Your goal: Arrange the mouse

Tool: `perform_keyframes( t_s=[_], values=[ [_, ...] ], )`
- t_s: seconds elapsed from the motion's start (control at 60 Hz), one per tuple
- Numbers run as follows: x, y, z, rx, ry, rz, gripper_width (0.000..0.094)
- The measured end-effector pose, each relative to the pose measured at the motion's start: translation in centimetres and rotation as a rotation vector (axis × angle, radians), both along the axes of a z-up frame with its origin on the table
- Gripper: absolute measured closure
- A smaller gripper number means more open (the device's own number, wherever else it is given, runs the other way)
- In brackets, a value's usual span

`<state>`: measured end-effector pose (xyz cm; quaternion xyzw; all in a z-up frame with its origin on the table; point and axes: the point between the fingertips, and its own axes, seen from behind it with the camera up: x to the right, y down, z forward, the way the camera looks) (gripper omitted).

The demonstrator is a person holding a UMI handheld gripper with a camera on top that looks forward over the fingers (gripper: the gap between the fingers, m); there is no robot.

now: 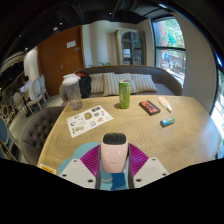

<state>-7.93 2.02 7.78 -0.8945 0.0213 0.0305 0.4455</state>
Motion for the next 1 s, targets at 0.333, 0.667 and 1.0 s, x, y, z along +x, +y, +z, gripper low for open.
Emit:
perform_keyframes(
  t_s=[0.333,0.667,1.0],
  values=[
    [-3.1,-2.5,-8.9,-0.078,-0.036,-0.062,0.0532],
    [-2.5,-5.7,-6.3,-0.203,0.013,-0.09,0.0107],
    [1.7,-17.3,-4.0,-0.337,-0.058,-0.138,0.0088]
  ],
)
